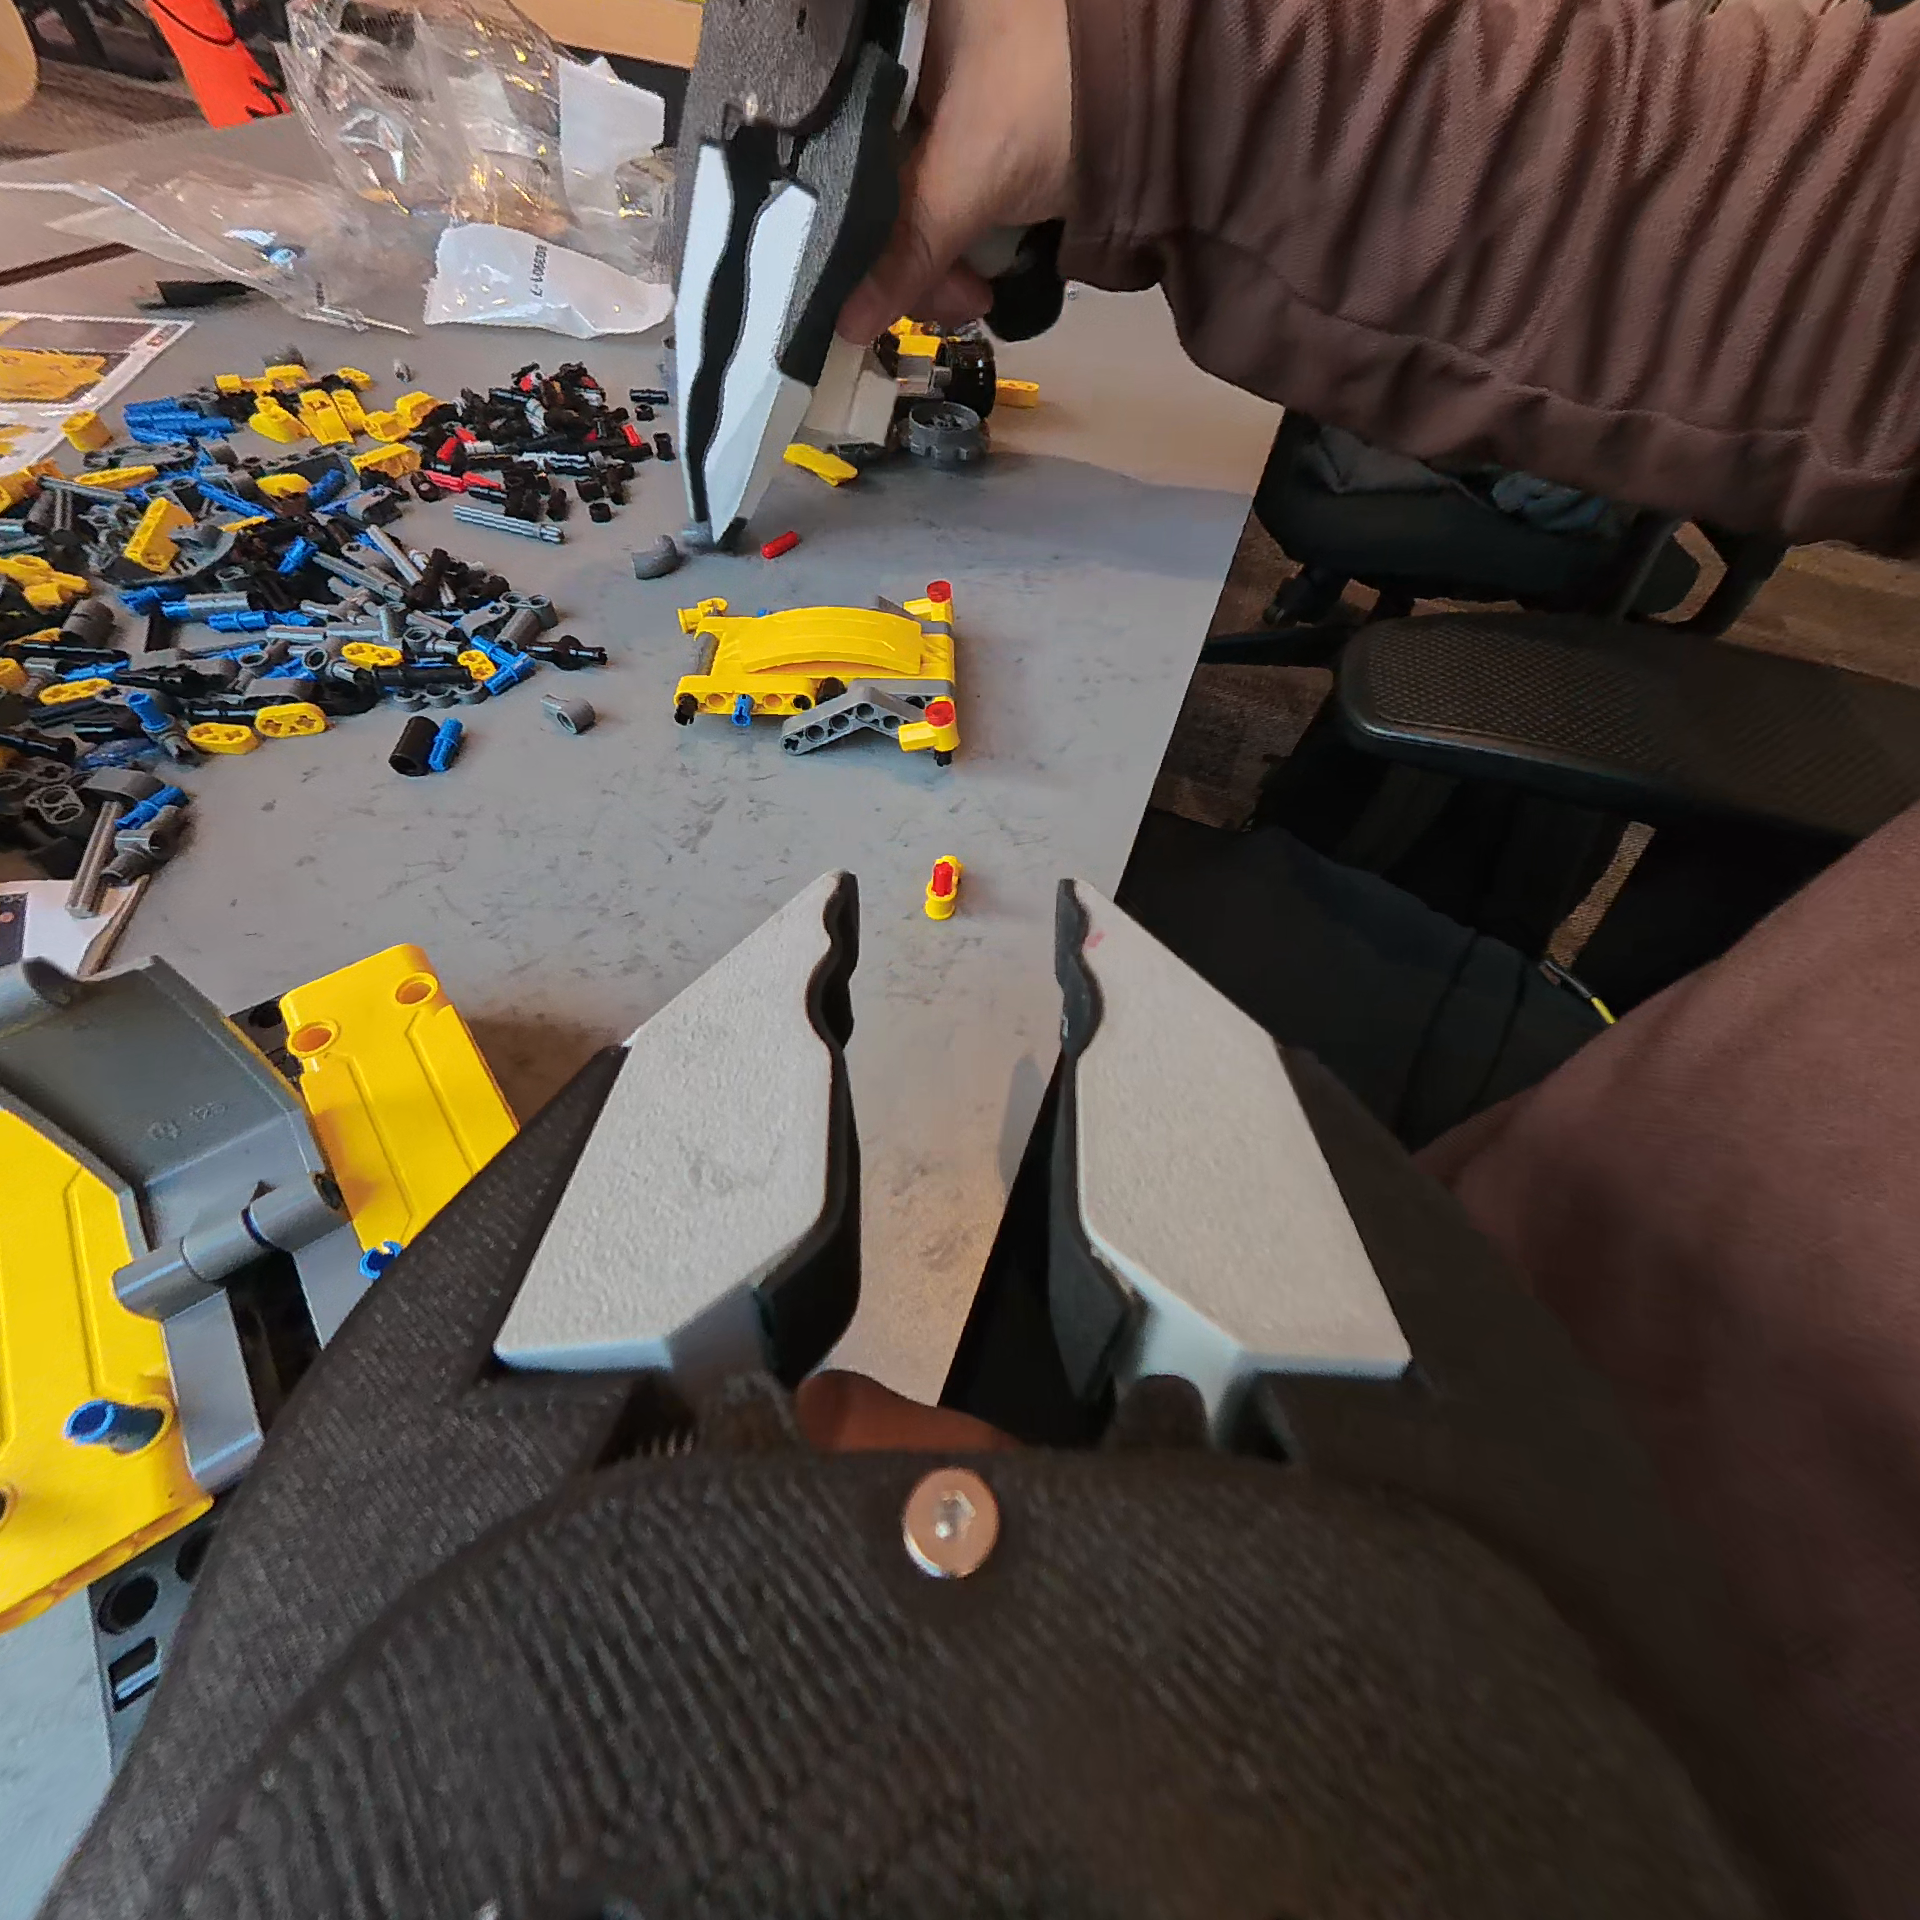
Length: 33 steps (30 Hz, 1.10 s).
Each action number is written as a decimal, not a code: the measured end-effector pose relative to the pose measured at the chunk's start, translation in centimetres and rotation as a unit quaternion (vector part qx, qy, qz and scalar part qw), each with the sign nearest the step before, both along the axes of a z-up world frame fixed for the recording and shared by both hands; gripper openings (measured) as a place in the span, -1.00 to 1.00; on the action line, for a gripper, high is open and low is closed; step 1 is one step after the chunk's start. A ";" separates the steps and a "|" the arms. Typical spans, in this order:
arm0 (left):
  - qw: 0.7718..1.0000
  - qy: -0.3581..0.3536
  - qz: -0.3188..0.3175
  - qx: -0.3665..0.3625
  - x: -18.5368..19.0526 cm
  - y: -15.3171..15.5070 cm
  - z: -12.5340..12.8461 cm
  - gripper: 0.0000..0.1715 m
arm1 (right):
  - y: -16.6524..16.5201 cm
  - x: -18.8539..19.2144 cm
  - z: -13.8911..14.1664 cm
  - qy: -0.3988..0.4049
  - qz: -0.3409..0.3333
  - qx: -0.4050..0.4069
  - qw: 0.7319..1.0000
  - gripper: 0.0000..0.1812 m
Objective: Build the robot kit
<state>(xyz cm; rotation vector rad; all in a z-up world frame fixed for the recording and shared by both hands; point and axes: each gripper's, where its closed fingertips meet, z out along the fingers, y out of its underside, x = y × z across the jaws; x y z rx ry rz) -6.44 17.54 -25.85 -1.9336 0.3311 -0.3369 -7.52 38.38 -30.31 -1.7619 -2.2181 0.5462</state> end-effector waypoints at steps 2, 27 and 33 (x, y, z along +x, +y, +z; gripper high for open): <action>1.000 0.013 0.006 0.006 0.0 0.0 0.0 -0.59 | -1.5 0.1 1.3 0.027 -0.006 -0.040 0.999 -0.86; 0.979 0.194 -0.037 0.048 1.7 -1.1 0.6 -0.74 | -23.3 3.2 4.7 -0.022 0.121 -0.414 0.902 -0.85; 0.980 0.183 -0.052 0.052 2.1 -1.5 0.6 -0.78 | -23.5 3.0 5.0 -0.023 0.117 -0.433 0.893 -0.90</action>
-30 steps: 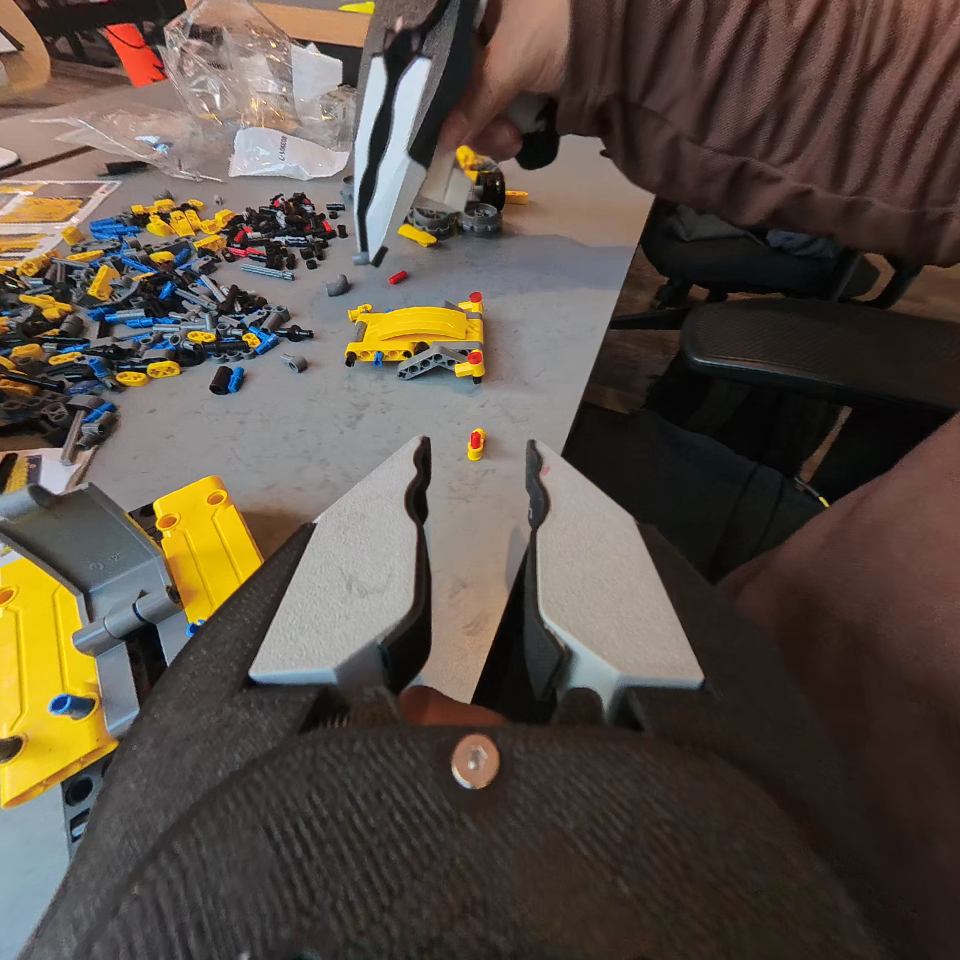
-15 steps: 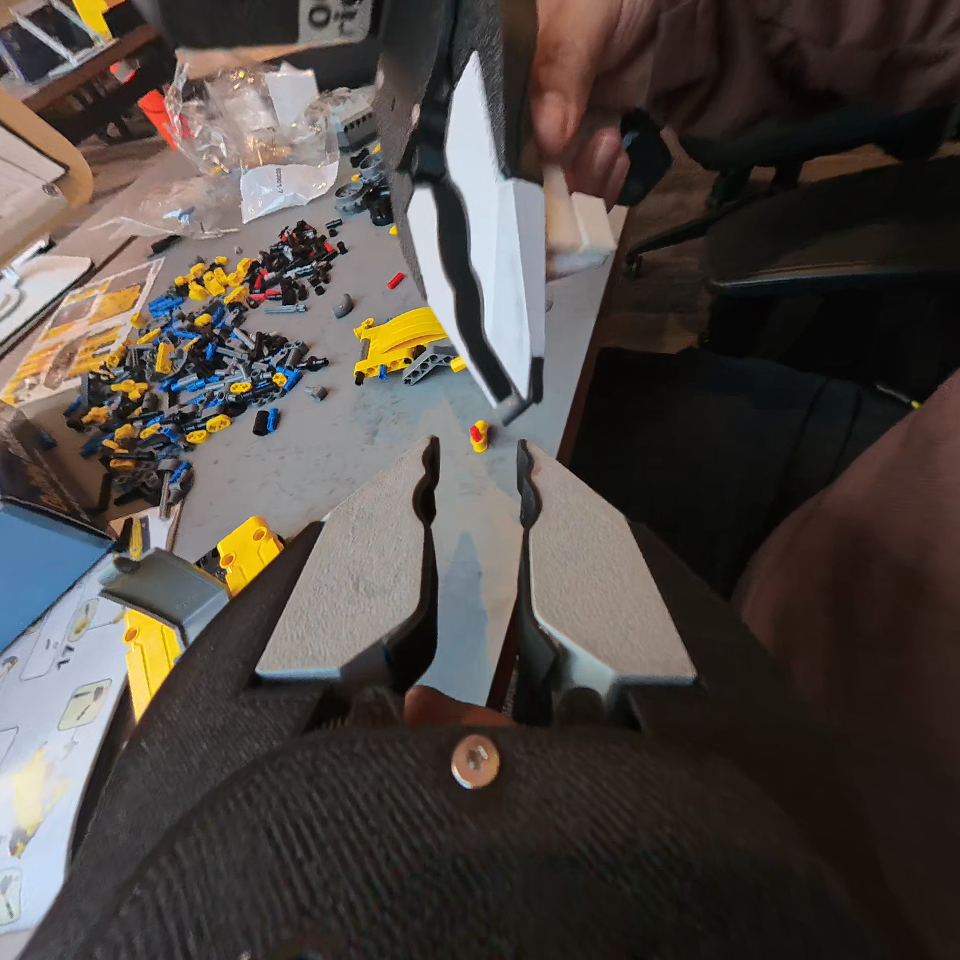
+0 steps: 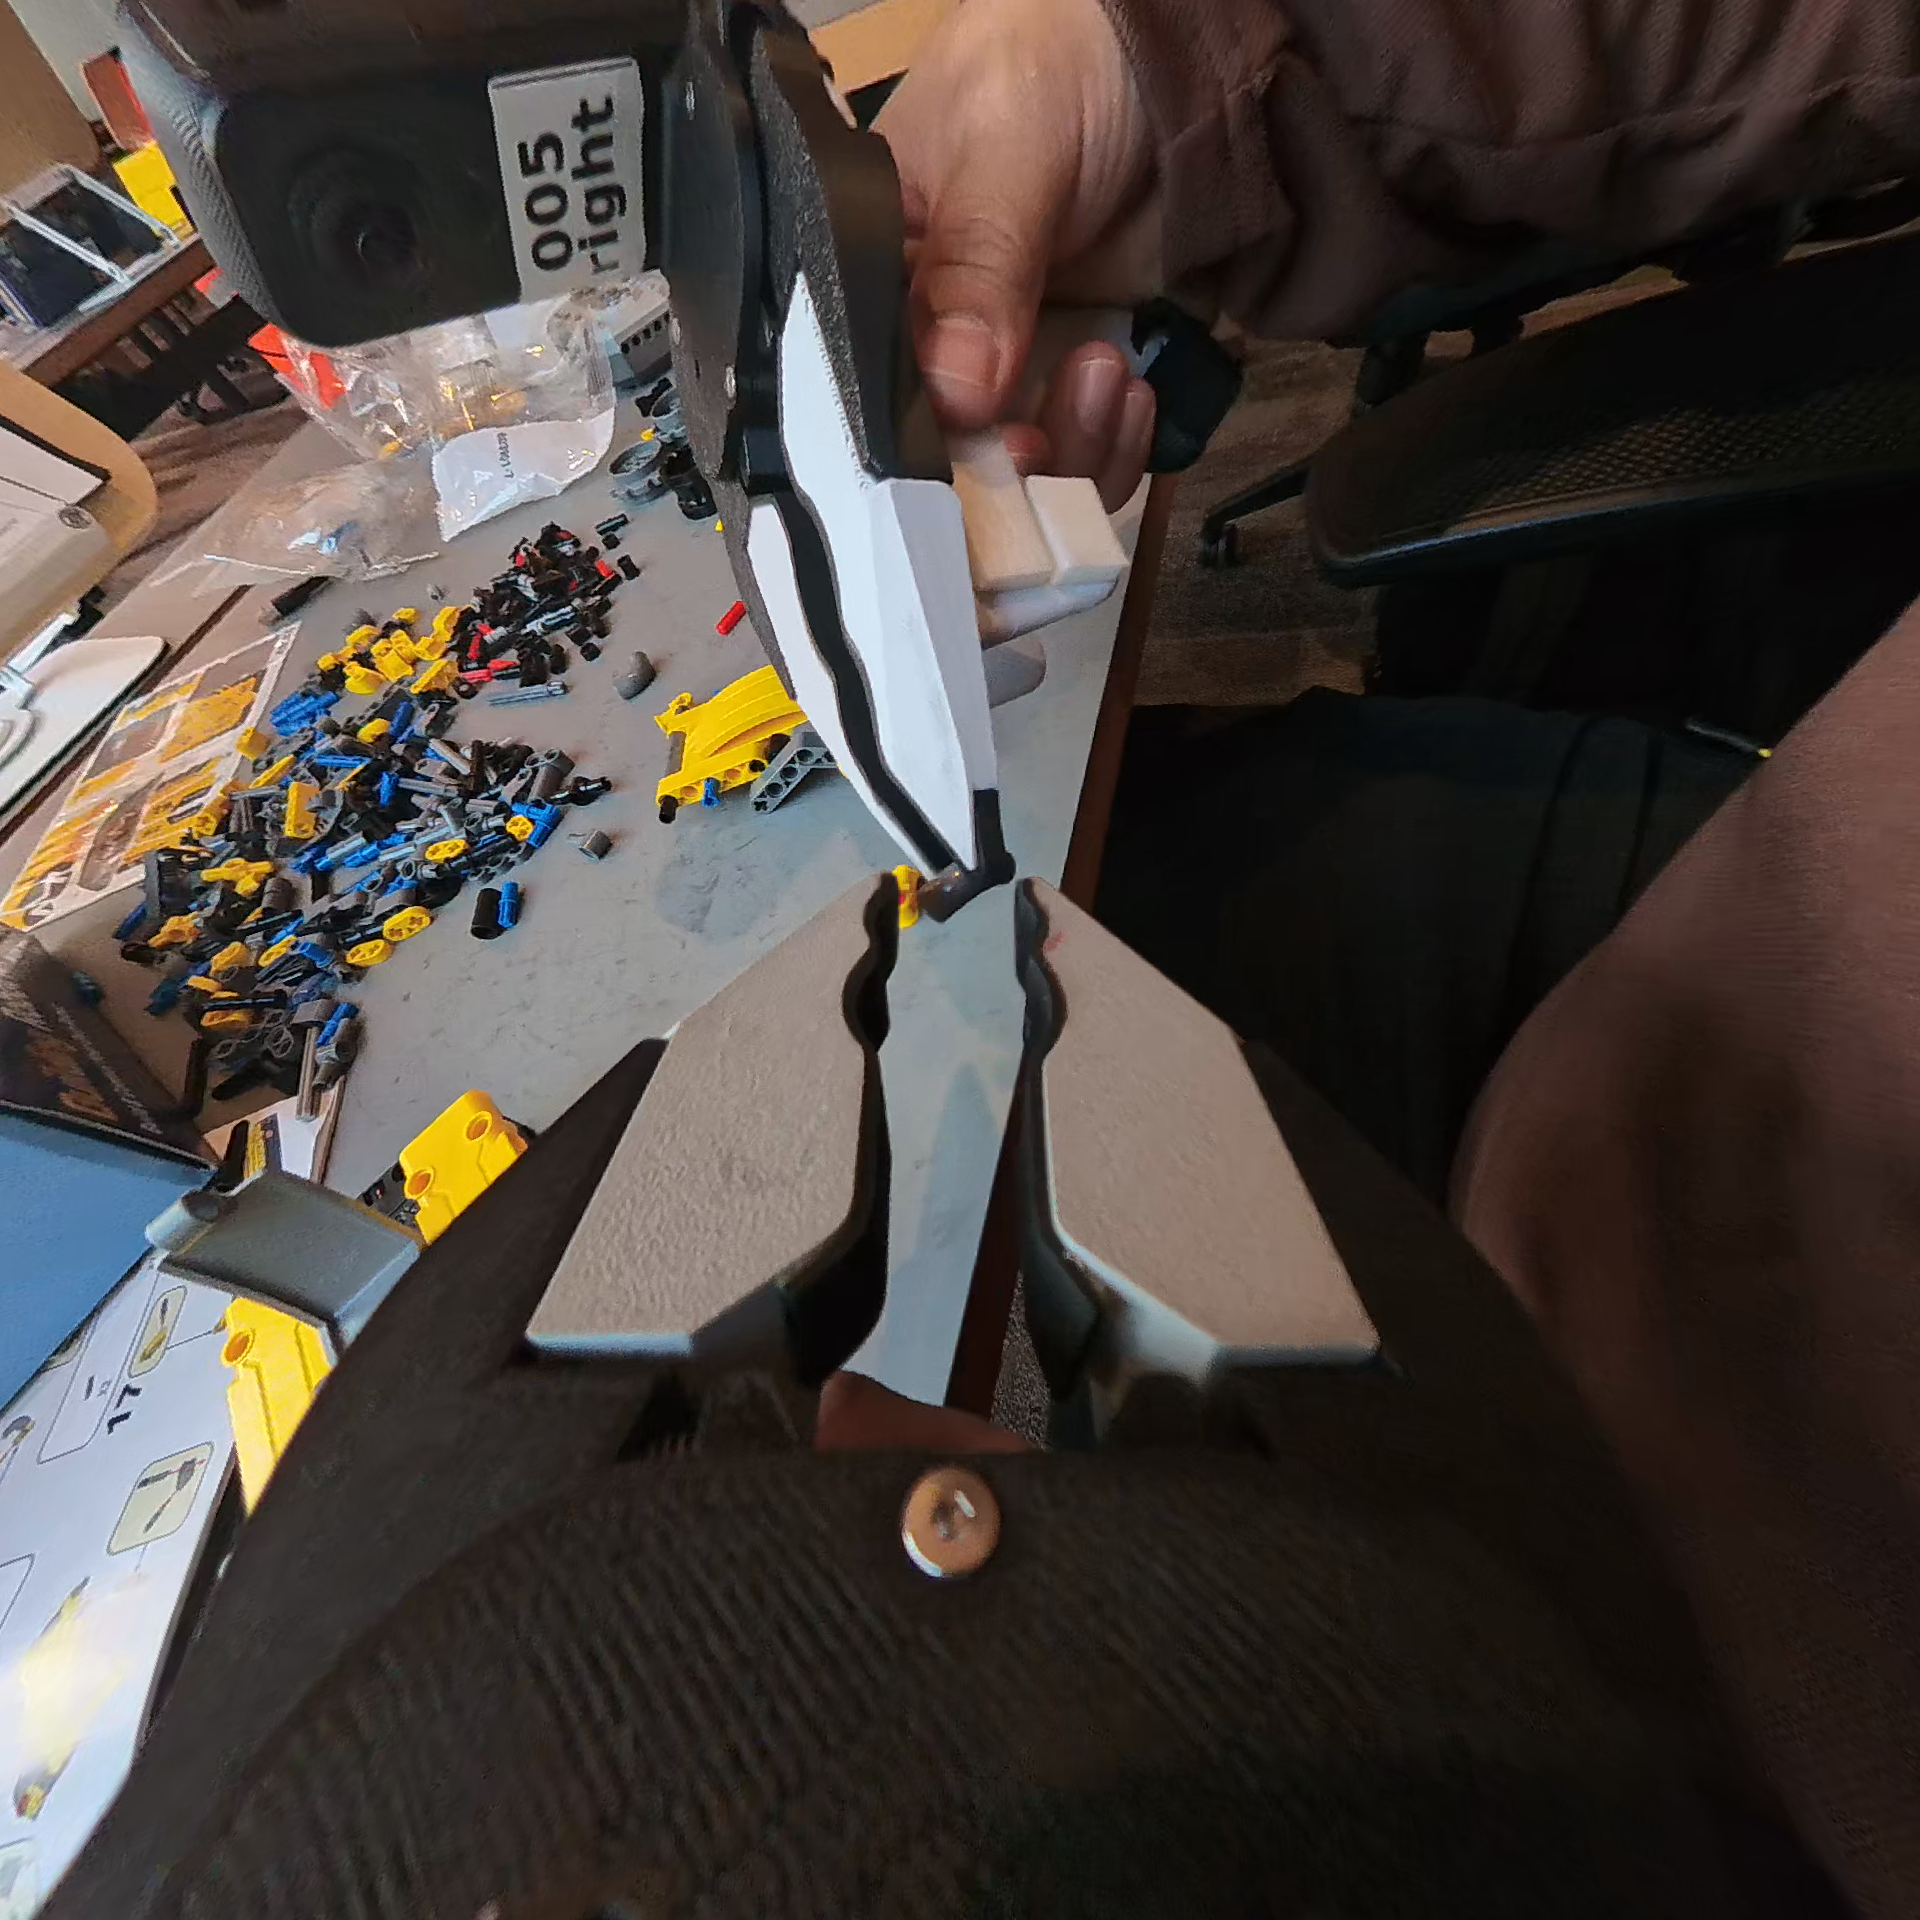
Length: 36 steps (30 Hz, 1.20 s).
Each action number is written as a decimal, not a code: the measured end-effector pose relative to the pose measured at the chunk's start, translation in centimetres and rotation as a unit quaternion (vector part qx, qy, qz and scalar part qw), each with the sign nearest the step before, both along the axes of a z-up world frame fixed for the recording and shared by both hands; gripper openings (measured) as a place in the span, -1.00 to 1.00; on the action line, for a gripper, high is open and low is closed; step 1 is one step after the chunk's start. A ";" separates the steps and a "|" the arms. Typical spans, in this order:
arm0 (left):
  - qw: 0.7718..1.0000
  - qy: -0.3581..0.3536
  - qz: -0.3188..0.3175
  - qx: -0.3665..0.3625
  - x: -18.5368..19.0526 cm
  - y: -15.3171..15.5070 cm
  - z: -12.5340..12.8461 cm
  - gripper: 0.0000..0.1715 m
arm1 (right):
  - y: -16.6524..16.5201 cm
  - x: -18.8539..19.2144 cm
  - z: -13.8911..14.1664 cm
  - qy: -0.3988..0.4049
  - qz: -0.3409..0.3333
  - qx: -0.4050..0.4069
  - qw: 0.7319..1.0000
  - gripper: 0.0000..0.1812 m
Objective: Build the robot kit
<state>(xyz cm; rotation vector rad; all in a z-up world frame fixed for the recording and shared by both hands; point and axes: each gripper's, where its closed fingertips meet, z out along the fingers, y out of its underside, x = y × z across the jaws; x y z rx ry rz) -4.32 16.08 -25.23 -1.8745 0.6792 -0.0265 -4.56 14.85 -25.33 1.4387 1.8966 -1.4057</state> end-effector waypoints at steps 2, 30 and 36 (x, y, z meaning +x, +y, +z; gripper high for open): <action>1.000 0.000 -0.002 0.002 0.1 0.0 0.0 -0.80 | -0.1 -0.1 0.1 0.002 0.001 -0.003 1.000 -0.90; 0.991 0.123 -0.027 0.056 -0.5 -0.5 -0.9 -0.88 | -0.9 -0.3 -0.6 -0.032 0.007 -0.023 0.999 -0.90; 0.998 0.047 0.034 0.023 -1.9 0.5 -0.8 -0.94 | 1.0 -1.8 0.0 0.040 -0.046 0.041 0.997 -0.87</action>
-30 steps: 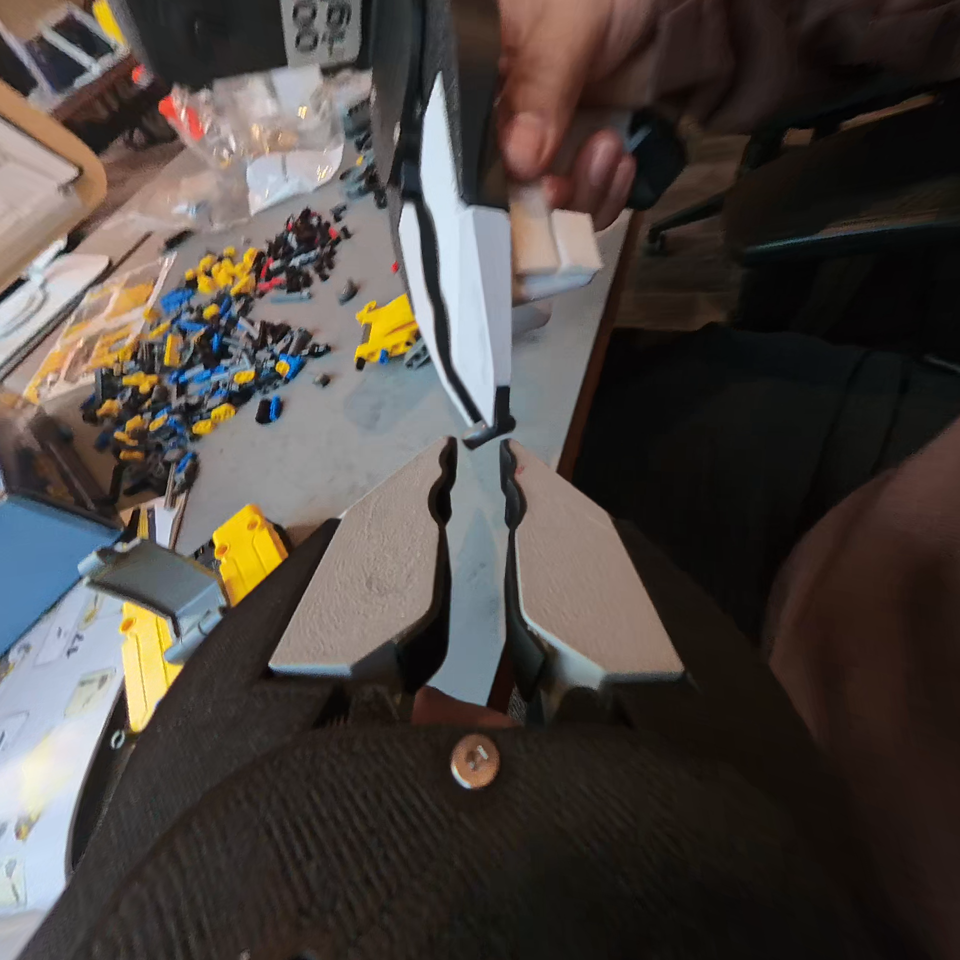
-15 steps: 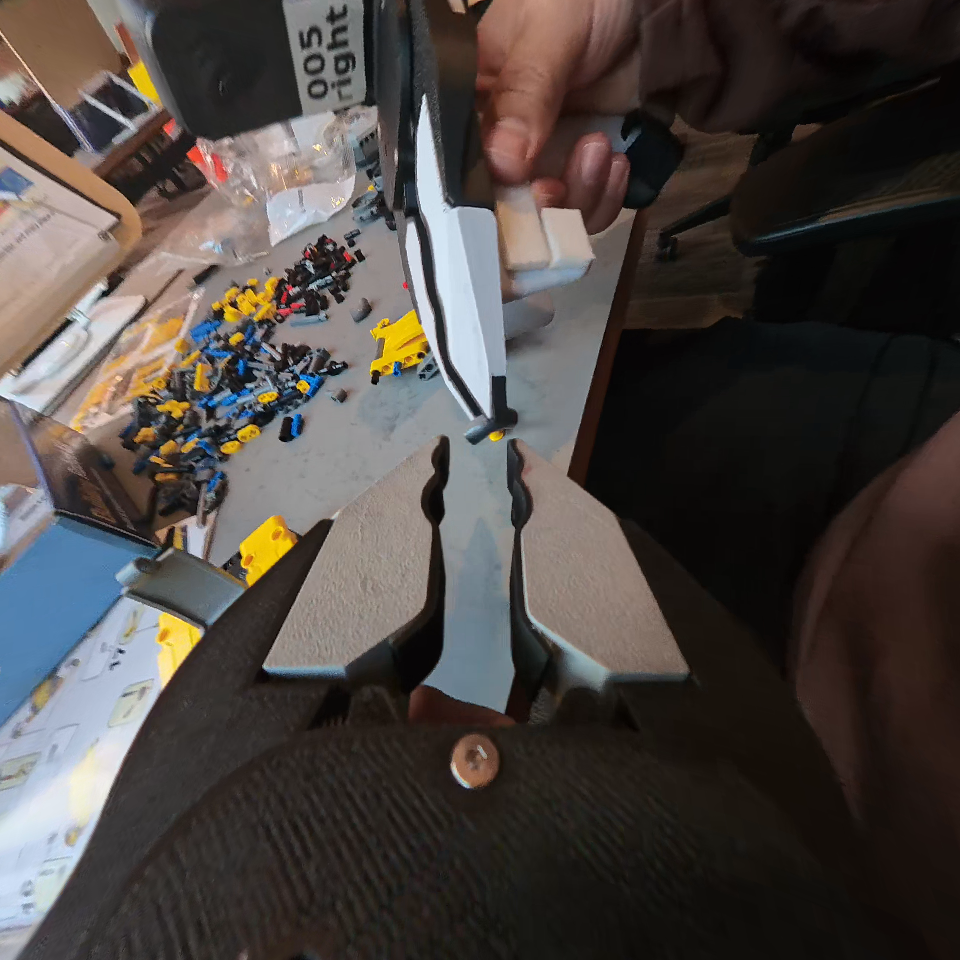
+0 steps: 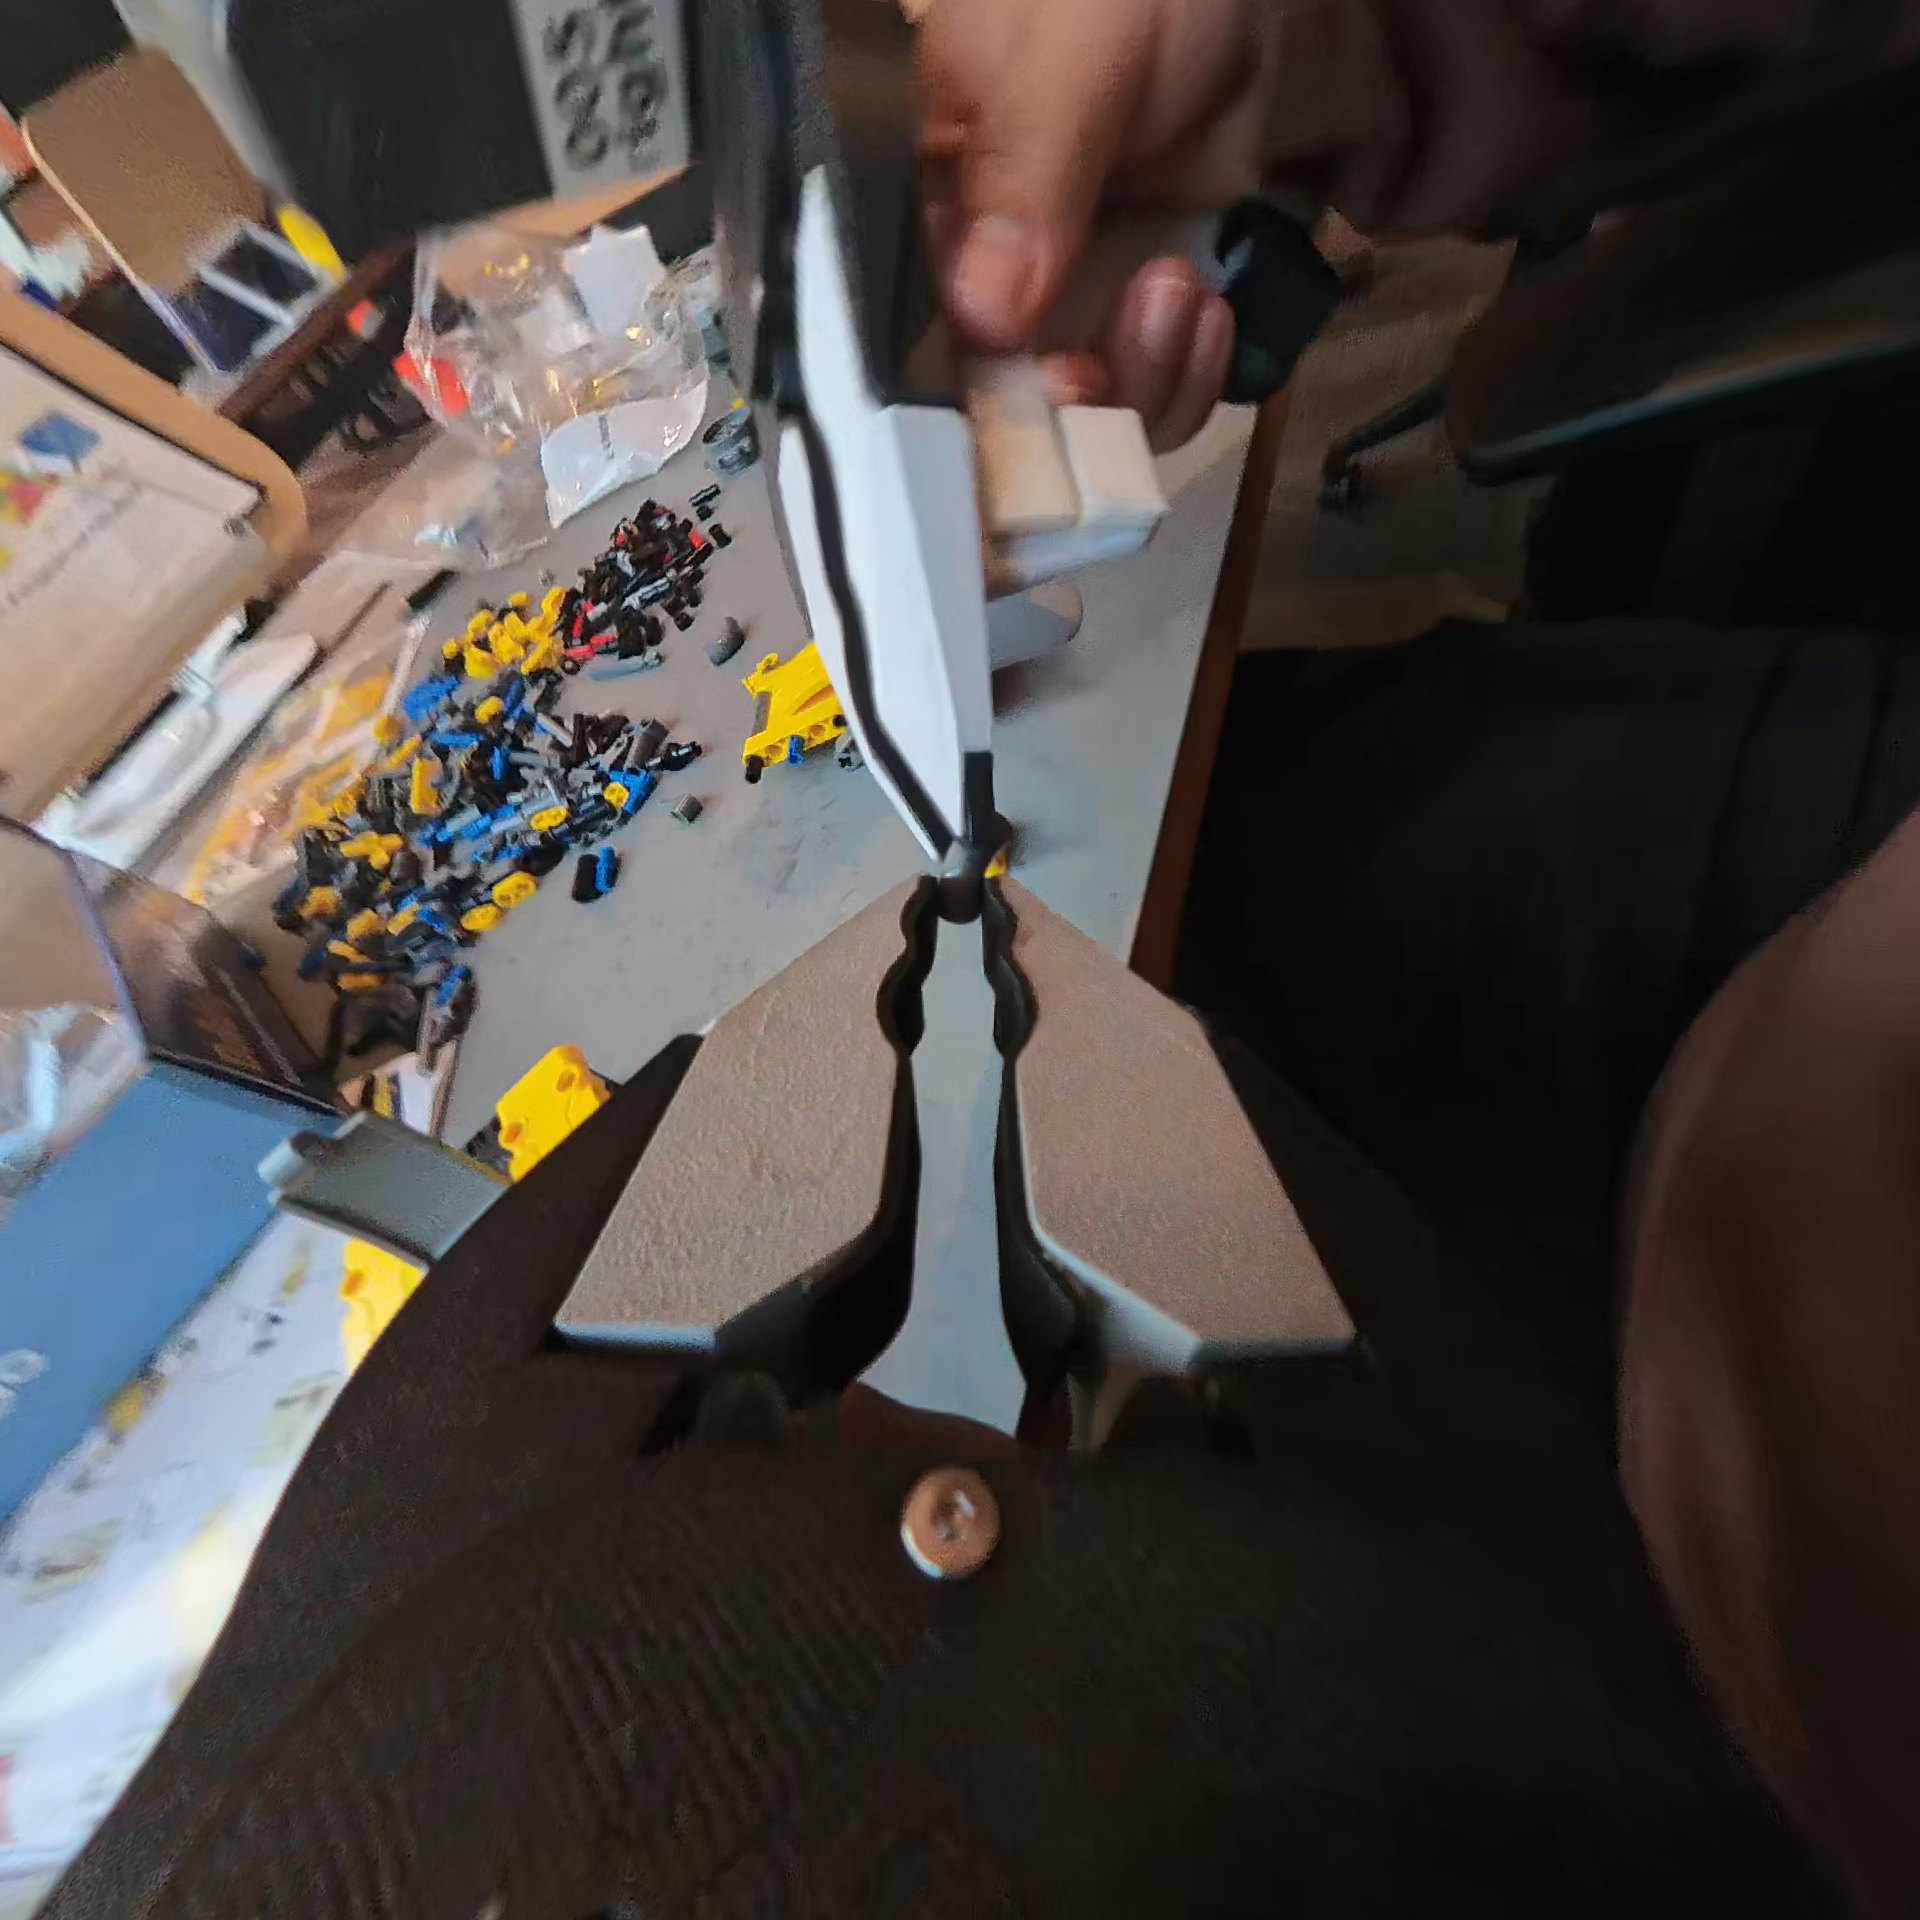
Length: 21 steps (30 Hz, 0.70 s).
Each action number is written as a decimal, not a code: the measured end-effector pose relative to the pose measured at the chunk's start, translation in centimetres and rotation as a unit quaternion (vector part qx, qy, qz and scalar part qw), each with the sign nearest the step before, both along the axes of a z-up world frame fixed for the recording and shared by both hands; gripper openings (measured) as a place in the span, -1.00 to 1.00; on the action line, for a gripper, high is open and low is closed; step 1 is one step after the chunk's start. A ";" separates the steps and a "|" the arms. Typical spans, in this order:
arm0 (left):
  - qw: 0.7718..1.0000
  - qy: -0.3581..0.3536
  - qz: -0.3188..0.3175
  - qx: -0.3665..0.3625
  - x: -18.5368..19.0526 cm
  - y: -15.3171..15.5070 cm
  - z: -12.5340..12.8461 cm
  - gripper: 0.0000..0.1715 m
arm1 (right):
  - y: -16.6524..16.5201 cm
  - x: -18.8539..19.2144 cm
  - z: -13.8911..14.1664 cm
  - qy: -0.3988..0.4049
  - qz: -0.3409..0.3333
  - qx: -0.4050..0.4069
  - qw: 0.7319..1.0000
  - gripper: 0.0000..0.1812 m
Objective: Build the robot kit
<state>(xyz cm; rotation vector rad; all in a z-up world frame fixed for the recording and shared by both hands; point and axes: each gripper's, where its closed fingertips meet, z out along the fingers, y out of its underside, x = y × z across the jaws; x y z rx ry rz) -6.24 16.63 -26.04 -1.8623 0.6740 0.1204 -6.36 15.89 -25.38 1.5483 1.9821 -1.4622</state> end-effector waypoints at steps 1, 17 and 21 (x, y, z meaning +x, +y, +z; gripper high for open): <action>0.999 -0.038 0.008 -0.007 -0.3 0.1 0.3 -0.94 | 0.4 -0.3 0.4 0.035 -0.008 0.033 0.999 -0.81; 0.822 -0.497 -0.169 0.222 -0.7 -4.2 12.6 -0.94 | -3.5 0.2 12.3 0.356 -0.040 0.149 0.922 -0.79; 0.775 -0.561 -0.179 0.228 -1.4 -4.6 13.6 -0.93 | -4.6 0.0 12.7 0.355 -0.033 0.142 0.923 -0.79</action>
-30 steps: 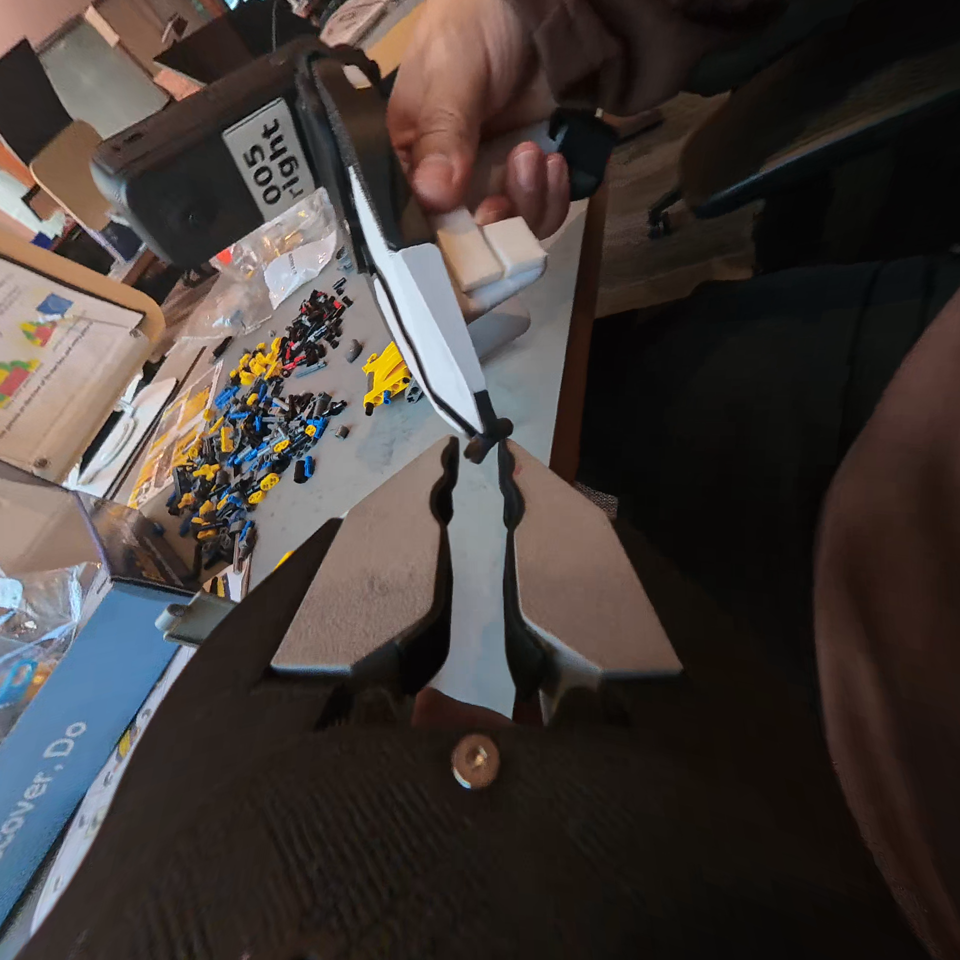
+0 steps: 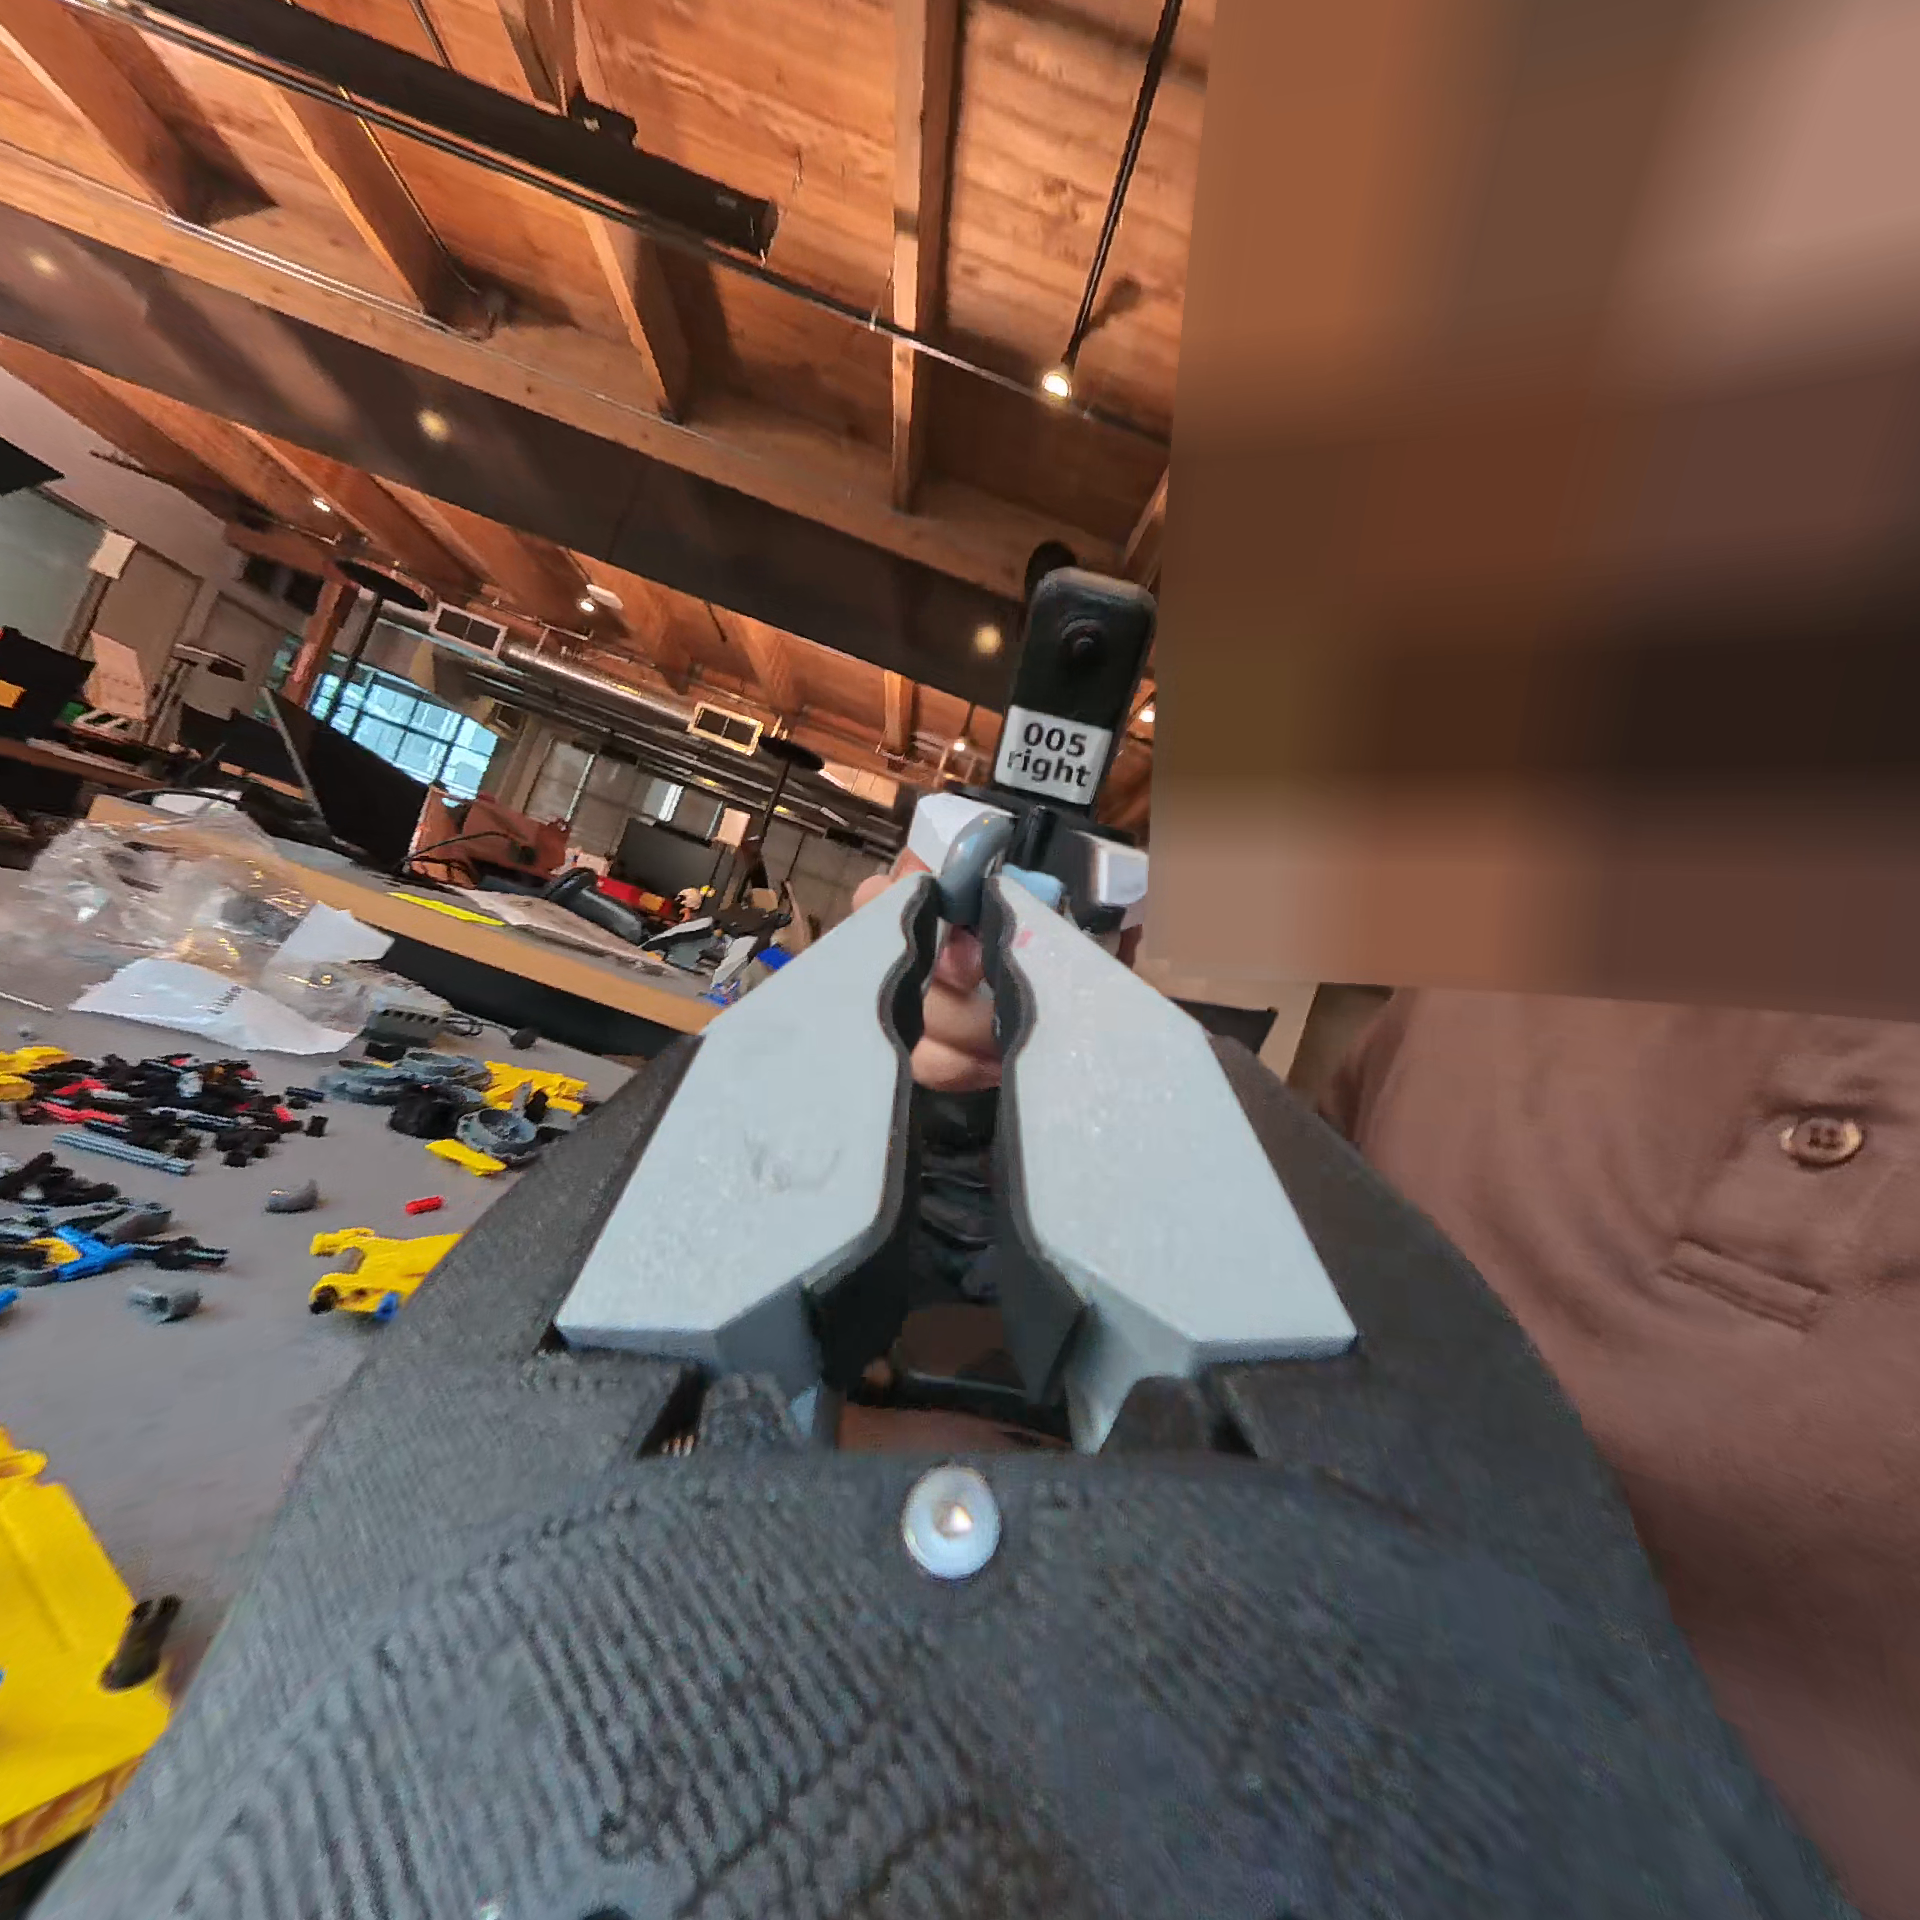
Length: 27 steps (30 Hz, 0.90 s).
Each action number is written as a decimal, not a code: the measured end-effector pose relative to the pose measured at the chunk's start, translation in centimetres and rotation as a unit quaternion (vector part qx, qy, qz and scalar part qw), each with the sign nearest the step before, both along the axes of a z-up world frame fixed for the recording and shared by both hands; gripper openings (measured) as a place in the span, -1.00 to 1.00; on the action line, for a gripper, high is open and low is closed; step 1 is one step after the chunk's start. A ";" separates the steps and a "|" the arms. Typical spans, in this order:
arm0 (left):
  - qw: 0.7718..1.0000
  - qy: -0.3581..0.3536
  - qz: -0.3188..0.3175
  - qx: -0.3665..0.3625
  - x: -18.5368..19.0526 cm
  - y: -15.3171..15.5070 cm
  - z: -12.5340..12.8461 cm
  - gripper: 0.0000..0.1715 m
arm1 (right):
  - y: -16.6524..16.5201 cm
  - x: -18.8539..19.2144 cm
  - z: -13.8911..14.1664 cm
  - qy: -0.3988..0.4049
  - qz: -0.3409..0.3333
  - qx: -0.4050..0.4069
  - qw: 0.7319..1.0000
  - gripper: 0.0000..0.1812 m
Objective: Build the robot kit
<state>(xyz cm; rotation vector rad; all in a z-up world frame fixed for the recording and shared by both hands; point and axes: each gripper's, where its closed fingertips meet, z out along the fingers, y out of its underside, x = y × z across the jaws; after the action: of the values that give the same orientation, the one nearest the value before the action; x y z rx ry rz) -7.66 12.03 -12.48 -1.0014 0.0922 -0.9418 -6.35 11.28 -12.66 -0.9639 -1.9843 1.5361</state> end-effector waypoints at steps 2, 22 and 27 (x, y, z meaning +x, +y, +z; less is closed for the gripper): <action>1.000 -0.022 -0.013 0.002 -0.1 -0.1 0.2 -0.94 | -0.1 -0.3 -0.1 -0.003 -0.011 0.009 1.000 -0.80; 0.990 -0.109 -0.095 0.005 -0.3 -0.8 0.4 -0.94 | -0.8 -2.3 1.2 -0.003 -0.021 -0.004 1.000 -0.81; 0.997 -0.022 -0.052 -0.044 0.5 0.6 -0.9 -0.94 | 0.0 -2.7 -0.2 -0.028 -0.037 0.024 0.999 -0.90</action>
<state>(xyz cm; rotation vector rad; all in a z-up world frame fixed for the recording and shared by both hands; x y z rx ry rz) -7.21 12.59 -13.40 -1.0636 0.0662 -1.0700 -9.04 11.26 -12.91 -1.0591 -1.9923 1.4295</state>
